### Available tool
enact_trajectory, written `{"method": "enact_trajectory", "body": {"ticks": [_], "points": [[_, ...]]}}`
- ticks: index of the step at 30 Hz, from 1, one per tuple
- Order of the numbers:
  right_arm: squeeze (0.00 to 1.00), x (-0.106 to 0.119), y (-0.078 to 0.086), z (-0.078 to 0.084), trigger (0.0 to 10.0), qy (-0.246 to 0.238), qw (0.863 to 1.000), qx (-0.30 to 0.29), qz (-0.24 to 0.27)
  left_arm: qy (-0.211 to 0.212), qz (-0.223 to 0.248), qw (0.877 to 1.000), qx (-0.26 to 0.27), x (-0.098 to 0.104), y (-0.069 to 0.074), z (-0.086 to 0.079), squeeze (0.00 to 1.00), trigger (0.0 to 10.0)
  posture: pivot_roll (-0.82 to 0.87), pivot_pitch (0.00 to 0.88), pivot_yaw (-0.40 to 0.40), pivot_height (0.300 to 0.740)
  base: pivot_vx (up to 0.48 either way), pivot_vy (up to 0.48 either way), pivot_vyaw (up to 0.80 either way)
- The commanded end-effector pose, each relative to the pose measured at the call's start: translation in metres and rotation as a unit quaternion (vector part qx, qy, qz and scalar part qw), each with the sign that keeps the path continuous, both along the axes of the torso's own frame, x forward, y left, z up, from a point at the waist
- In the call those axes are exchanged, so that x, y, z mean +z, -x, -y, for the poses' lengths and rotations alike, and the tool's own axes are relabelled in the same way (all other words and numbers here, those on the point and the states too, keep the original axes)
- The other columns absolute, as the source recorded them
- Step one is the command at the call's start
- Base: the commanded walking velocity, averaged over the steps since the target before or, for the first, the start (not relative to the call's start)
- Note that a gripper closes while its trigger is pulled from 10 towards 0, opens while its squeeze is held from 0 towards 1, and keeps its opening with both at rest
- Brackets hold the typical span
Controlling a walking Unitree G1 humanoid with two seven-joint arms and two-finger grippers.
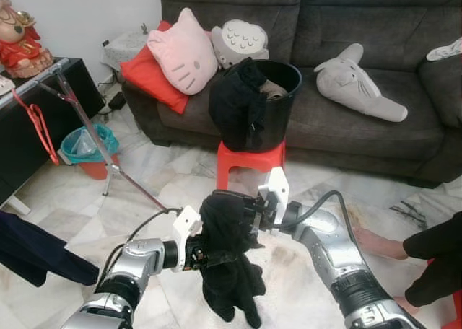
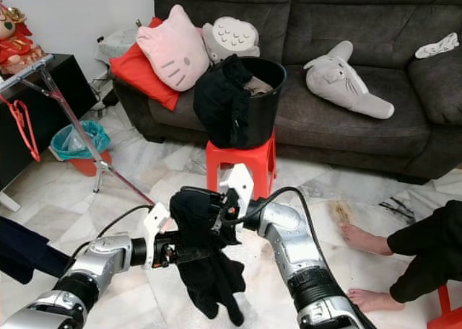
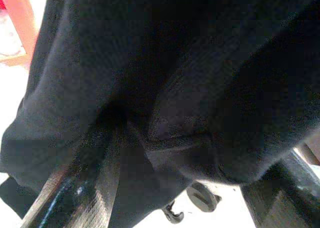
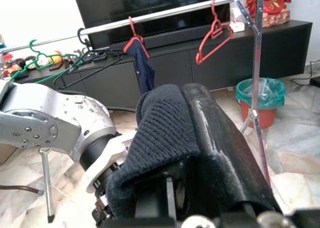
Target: Hang hanger
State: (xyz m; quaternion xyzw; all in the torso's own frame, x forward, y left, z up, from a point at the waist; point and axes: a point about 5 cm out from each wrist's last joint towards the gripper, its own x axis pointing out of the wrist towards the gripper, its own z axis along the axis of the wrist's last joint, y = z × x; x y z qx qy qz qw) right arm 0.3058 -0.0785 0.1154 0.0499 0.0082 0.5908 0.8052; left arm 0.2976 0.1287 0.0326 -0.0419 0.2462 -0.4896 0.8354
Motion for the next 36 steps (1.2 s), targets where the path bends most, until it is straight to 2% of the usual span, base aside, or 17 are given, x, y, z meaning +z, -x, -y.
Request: {"method": "enact_trajectory", "body": {"ticks": [1,6,7,36], "points": [[0.0,0.006,0.001,-0.003,10.0,-0.004,1.0,0.007,0.014,-0.006,0.005,1.0,0.01,0.003,-0.003,-0.006,0.0,10.0,0.01,0.0,0.07,0.74,0.0,0.0,0.0],[0.0,0.002,0.004,-0.002,10.0,0.003,1.0,0.006,0.006,-0.008,0.008,1.0,0.016,0.005,-0.006,-0.008,0.0,10.0,0.01,0.0,0.07,0.74,0.0,0.0,0.0],[0.0,0.001,0.004,-0.002,10.0,0.004,1.0,0.005,0.004,-0.003,0.008,1.0,0.017,0.005,-0.006,-0.007,0.0,0.0,0.01,0.0,0.072,0.74,0.0,0.0,0.0],[0.0,-0.005,0.008,0.003,10.0,0.003,1.0,-0.012,-0.007,0.016,0.009,1.0,0.017,0.008,-0.007,-0.007,0.0,0.0,0.01,0.0,0.076,0.74,0.0,0.0,0.0]]}}
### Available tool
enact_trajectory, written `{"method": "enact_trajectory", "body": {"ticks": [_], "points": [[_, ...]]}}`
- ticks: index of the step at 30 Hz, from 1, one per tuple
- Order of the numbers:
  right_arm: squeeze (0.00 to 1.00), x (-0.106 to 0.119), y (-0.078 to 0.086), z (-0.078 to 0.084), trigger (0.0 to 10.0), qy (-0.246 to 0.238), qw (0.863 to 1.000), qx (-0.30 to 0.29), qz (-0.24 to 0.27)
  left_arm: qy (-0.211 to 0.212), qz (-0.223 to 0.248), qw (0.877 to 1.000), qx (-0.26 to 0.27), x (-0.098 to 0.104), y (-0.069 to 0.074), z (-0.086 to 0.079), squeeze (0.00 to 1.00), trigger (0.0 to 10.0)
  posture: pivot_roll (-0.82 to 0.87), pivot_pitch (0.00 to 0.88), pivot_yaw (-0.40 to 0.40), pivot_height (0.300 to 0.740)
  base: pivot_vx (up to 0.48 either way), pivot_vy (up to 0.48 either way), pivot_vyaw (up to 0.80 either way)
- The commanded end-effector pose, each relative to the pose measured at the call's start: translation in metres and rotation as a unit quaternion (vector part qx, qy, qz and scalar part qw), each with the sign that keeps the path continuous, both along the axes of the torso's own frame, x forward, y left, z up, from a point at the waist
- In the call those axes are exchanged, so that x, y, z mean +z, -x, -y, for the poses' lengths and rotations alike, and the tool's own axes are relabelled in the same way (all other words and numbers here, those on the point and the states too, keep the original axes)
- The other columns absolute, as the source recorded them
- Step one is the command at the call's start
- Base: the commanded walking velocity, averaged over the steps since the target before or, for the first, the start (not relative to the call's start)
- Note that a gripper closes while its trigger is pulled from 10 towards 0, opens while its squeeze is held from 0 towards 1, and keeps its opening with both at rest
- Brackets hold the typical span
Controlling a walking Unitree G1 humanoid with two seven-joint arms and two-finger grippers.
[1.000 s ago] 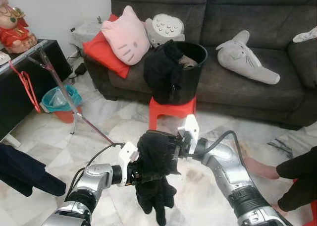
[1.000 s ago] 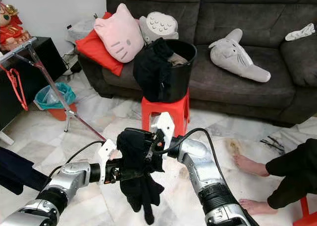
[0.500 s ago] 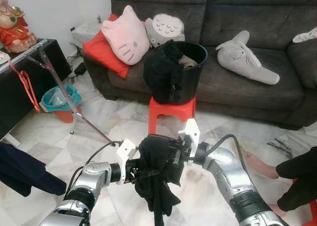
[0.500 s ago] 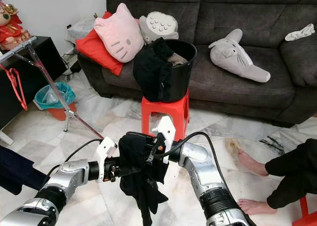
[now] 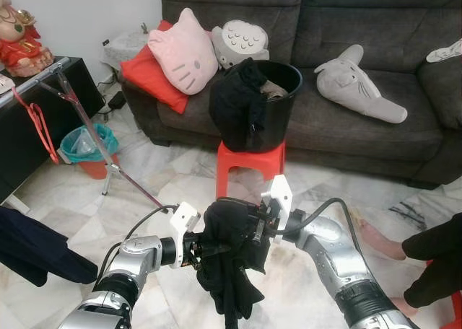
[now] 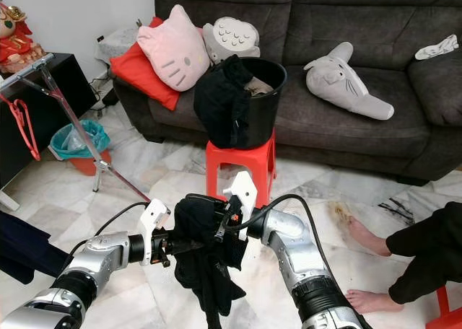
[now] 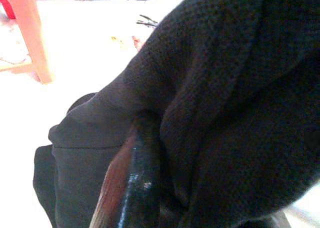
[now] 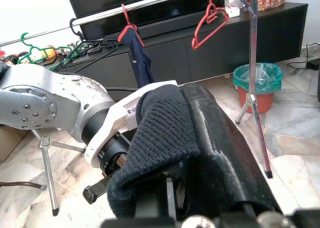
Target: Hang hanger
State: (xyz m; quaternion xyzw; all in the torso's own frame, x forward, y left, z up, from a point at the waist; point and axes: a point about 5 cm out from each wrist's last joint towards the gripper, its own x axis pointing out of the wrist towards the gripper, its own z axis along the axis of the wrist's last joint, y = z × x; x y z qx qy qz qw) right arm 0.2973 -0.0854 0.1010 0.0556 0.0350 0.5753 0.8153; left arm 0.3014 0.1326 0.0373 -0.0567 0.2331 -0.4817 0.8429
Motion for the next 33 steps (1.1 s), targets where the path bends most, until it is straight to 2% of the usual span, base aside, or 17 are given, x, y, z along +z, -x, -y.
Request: {"method": "enact_trajectory", "body": {"ticks": [1,24,25,26,27,33], "points": [[0.0,0.0088,-0.0004,-0.0035,10.0,-0.009,1.0,0.004,0.018,-0.001,0.004,1.0,0.002,0.0034,-0.003,-0.0031,0.0,0.0,0.01,0.0,0.077,0.74,0.0,0.0,0.0],[0.0,0.0022,0.003,0.0005,10.0,0.001,1.0,-0.007,0.017,0.007,0.0,1.0,-0.006,0.0033,-0.002,-0.0012,0.0,0.0,0.0,0.0,0.081,0.74,0.0,0.0,0.0],[0.22,0.0022,0.0029,0.0006,10.0,0.001,1.0,-0.007,0.017,0.007,0.0,1.0,-0.007,0.0034,-0.0022,-0.0012,0.0,0.0,0.0,0.0,0.081,0.74,0.0,0.0,0.0],[0.75,0.0023,0.0021,0.001,10.0,0.0,1.0,-0.012,0.016,0.007,0.0,1.0,-0.006,0.0037,-0.0024,-0.0014,0.0,0.0,0.0,0.0,0.081,0.74,0.0,0.0,0.0],[1.0,0.0023,0.0018,0.0013,10.0,0.0,1.0,-0.013,0.015,0.007,0.0,1.0,-0.006,0.0037,-0.0025,-0.0014,0.0,0.0,0.0,0.0,0.081,0.74,0.0,0.0,0.0],[1.0,0.0005,0.0032,0.0033,10.0,0.001,1.0,-0.021,0.013,0.005,0.001,1.0,0.0,0.0035,-0.0029,-0.0027,0.0,0.0,0.0,0.0,0.083,0.74,0.0,0.0,0.0]]}}
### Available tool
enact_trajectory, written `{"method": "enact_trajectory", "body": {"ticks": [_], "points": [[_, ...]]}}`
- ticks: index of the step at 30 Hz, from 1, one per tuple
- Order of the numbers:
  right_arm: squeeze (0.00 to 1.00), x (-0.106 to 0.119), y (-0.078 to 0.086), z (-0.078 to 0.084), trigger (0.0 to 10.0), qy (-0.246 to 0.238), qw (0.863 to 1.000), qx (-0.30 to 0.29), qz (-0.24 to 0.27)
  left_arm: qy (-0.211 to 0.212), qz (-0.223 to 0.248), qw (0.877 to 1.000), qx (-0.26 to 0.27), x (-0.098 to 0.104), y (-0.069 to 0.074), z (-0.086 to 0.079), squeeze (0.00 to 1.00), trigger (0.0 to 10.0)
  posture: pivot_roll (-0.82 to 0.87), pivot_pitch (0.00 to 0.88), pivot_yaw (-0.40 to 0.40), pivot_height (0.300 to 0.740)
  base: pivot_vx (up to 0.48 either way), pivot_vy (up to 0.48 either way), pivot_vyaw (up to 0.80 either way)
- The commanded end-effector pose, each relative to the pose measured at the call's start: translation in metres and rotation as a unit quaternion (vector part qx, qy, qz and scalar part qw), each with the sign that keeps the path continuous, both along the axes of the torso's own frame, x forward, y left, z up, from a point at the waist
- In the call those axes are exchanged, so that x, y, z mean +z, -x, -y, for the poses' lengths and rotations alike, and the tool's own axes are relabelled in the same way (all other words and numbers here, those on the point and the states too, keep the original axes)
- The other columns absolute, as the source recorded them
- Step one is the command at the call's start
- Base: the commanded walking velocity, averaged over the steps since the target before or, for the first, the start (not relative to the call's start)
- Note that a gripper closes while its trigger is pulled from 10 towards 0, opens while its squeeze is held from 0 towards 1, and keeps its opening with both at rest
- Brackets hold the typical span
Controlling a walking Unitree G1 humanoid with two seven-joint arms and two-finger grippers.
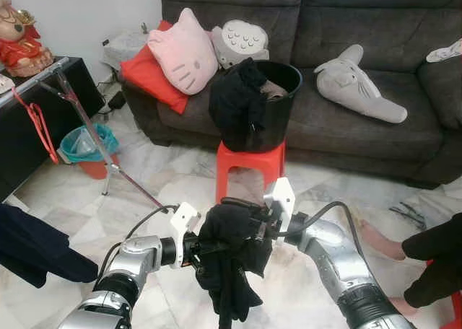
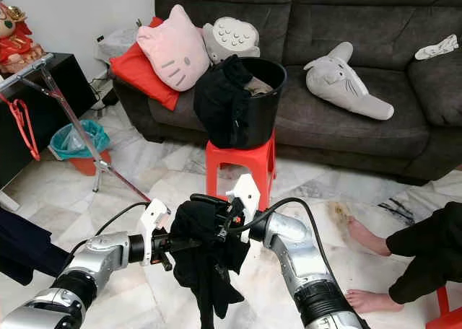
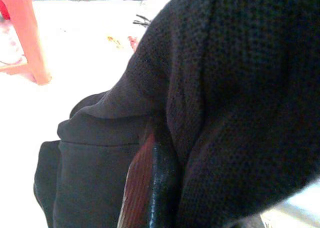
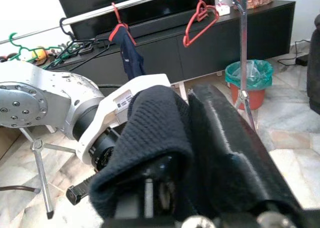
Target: Hang hanger
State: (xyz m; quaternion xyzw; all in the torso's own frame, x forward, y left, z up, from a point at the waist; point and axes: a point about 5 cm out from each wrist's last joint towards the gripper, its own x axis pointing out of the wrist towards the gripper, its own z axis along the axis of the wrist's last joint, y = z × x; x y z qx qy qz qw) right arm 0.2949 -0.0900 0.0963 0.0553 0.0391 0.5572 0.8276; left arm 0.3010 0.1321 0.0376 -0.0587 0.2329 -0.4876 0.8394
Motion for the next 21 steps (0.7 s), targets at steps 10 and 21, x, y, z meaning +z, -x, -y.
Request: {"method": "enact_trajectory", "body": {"ticks": [10,21], "points": [[1.0,0.002,0.017,0.011,10.0,-0.015,0.999,-0.032,0.012,-0.015,0.01,0.999,0.032,0.002,-0.006,-0.006,0.0,0.0,-0.01,0.0,0.085,0.74,0.0,0.0,0.0],[1.0,-0.005,0.052,0.025,10.0,-0.026,0.998,-0.058,-0.015,-0.029,0.023,0.997,0.072,0.003,-0.012,-0.01,0.0,0.0,-0.02,0.0,0.087,0.74,0.0,0.0,0.0]]}}
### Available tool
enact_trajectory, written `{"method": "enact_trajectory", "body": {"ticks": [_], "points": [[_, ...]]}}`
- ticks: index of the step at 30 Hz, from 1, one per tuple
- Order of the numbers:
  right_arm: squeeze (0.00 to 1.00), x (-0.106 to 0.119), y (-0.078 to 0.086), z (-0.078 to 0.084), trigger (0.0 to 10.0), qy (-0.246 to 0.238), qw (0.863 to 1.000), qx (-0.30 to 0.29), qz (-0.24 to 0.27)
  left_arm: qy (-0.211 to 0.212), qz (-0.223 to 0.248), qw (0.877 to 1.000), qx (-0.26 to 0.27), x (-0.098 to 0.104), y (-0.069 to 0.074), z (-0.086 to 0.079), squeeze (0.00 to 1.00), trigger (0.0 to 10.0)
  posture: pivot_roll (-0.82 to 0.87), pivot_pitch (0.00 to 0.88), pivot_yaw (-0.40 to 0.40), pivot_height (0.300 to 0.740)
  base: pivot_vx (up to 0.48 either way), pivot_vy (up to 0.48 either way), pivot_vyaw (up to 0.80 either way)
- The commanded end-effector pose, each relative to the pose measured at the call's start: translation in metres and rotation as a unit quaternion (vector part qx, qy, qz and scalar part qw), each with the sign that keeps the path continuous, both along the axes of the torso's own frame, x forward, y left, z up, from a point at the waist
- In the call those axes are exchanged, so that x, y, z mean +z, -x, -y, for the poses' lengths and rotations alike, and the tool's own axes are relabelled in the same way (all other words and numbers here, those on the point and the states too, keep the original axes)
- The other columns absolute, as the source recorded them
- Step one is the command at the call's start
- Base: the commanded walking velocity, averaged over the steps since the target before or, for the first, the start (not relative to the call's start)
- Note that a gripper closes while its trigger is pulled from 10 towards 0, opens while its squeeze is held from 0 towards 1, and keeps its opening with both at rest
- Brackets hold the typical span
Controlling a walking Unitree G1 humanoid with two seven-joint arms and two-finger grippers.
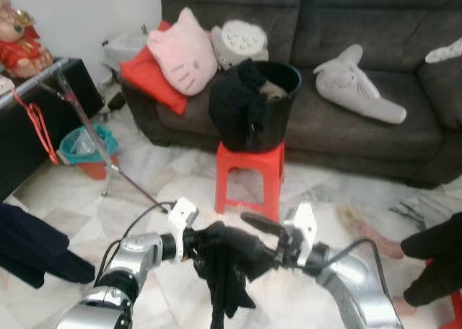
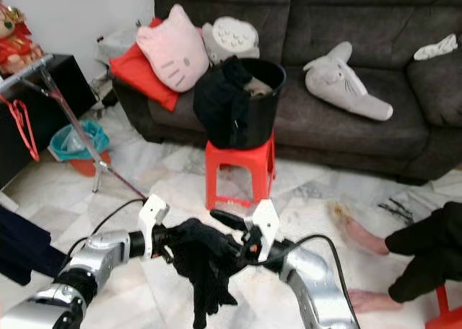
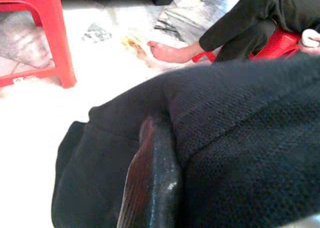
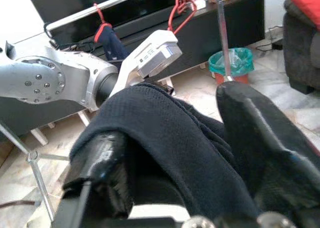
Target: Hang hanger
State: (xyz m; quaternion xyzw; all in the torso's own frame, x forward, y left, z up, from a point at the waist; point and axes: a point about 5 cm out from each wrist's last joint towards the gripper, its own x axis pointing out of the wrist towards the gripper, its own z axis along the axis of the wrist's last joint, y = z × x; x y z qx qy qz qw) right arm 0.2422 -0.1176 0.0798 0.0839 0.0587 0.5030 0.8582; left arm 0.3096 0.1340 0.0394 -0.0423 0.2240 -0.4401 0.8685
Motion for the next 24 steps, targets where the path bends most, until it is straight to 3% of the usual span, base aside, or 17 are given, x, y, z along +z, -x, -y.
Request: {"method": "enact_trajectory", "body": {"ticks": [1,8,9,10,11,12,13,14,15,16,17,18,24], "points": [[1.0,0.011,0.001,-0.001,10.0,-0.015,1.0,-0.001,0.018,-0.009,0.006,1.0,0.029,0.002,-0.004,-0.008,0.0,0.0,-0.02,0.0,0.086,0.74,0.0,0.0,0.0],[1.0,0.004,0.012,0.011,10.0,-0.007,0.999,-0.039,-0.004,-0.019,0.023,0.997,0.067,0.005,-0.01,-0.01,0.0,0.0,-0.02,0.0,0.081,0.74,0.0,0.0,0.0],[1.0,0.003,0.013,0.012,10.0,-0.007,0.999,-0.043,-0.007,-0.021,0.024,0.997,0.072,0.005,-0.011,-0.01,0.0,1.1,-0.02,0.0,0.08,0.74,0.0,0.0,0.0],[1.0,0.003,0.013,0.012,10.0,-0.007,0.999,-0.043,-0.007,-0.021,0.024,0.997,0.072,0.005,-0.011,-0.01,0.0,1.1,-0.02,0.0,0.08,0.74,0.0,0.0,0.0],[1.0,-0.001,0.018,0.015,10.0,-0.008,0.999,-0.05,-0.018,-0.022,0.027,0.996,0.079,0.006,-0.012,-0.011,0.0,6.2,-0.02,0.0,0.08,0.74,0.0,0.0,0.0],[1.0,-0.002,0.02,0.016,10.0,-0.009,0.998,-0.054,-0.022,-0.021,0.028,0.996,0.082,0.006,-0.012,-0.011,0.0,8.8,-0.02,0.0,0.08,0.74,0.0,0.0,0.0],[1.0,-0.002,0.022,0.017,10.0,-0.009,0.998,-0.056,-0.025,-0.02,0.028,0.996,0.083,0.006,-0.012,-0.011,0.0,8.8,-0.02,0.0,0.08,0.74,0.0,0.0,0.0],[1.0,-0.003,0.023,0.018,10.0,-0.008,0.998,-0.059,-0.027,-0.018,0.028,0.996,0.082,0.006,-0.012,-0.011,0.0,2.6,-0.02,0.0,0.08,0.74,0.0,0.0,0.0],[1.0,-0.004,0.026,0.02,10.0,-0.008,0.997,-0.063,-0.031,-0.015,0.029,0.996,0.082,0.007,-0.013,-0.011,0.0,0.0,-0.02,0.0,0.08,0.74,0.0,0.0,0.0],[1.0,-0.004,0.027,0.021,10.0,-0.008,0.997,-0.065,-0.033,-0.014,0.029,0.996,0.082,0.007,-0.013,-0.011,0.0,0.6,-0.02,0.0,0.08,0.74,0.0,0.0,0.0],[1.0,-0.004,0.027,0.022,10.0,-0.009,0.997,-0.067,-0.034,-0.015,0.029,0.996,0.083,0.007,-0.013,-0.011,0.0,0.6,-0.02,0.0,0.08,0.74,0.0,0.0,0.0],[1.0,-0.004,0.027,0.024,10.0,-0.01,0.997,-0.071,-0.035,-0.016,0.029,0.996,0.083,0.006,-0.013,-0.011,0.0,10.0,-0.02,0.0,0.08,0.74,0.0,0.0,0.0],[1.0,-0.005,0.024,0.037,10.0,0.006,0.996,-0.086,-0.031,-0.023,0.023,0.996,0.078,0.004,-0.011,-0.011,0.0,10.0,-0.02,0.0,0.081,0.74,0.0,0.0,0.0]]}}
